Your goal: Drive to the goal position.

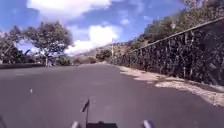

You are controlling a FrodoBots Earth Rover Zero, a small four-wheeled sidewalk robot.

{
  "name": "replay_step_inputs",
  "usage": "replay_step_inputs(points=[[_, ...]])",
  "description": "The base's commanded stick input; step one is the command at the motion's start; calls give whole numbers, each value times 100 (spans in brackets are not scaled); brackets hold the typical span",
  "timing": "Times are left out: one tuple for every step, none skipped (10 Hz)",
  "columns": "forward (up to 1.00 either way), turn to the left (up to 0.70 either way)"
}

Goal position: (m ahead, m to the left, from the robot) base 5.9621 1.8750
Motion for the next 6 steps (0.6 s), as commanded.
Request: replay_step_inputs(points=[[63, 0], [63, 0], [63, 0], [63, 0], [63, 0], [63, -2]])
